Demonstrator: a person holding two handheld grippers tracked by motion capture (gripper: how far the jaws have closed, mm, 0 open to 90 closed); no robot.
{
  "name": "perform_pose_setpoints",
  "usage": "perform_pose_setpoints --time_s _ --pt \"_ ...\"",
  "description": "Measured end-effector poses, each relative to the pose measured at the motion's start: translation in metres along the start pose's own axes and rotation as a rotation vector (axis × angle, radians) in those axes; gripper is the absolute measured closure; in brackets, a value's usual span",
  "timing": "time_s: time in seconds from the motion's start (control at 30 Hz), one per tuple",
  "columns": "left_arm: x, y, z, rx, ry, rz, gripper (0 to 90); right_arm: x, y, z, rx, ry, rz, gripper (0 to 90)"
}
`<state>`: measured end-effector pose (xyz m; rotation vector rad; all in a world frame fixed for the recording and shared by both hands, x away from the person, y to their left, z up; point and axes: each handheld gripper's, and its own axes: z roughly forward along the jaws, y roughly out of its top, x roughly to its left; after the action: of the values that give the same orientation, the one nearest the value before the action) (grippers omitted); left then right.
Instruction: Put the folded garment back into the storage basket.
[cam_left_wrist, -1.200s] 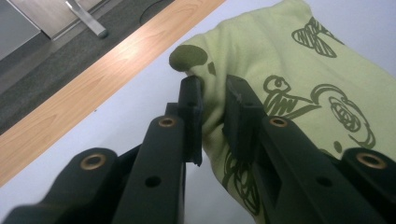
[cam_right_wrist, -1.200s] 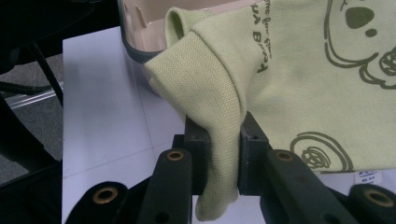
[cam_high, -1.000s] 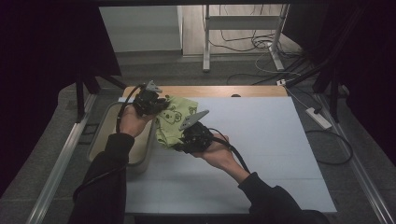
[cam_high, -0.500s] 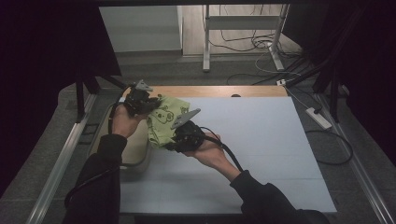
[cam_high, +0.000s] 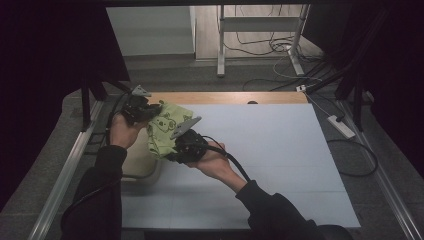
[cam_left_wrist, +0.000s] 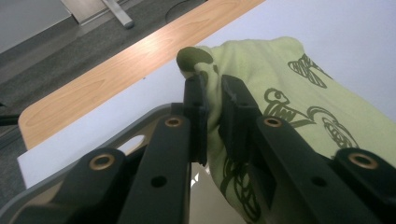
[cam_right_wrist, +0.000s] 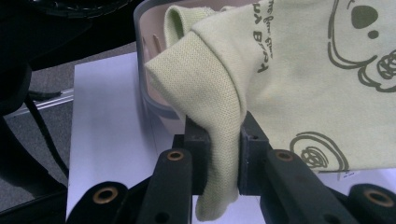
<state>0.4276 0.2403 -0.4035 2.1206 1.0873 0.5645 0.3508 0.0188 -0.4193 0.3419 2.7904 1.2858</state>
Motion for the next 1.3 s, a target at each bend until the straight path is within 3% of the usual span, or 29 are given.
perform_pose_setpoints --time_s 1.3 --pt "0.046 -0.033 -0.035 -0.005 0.086 -0.087 82.0 0.019 0.040 0.053 -0.012 0.008 -0.049 77.6"
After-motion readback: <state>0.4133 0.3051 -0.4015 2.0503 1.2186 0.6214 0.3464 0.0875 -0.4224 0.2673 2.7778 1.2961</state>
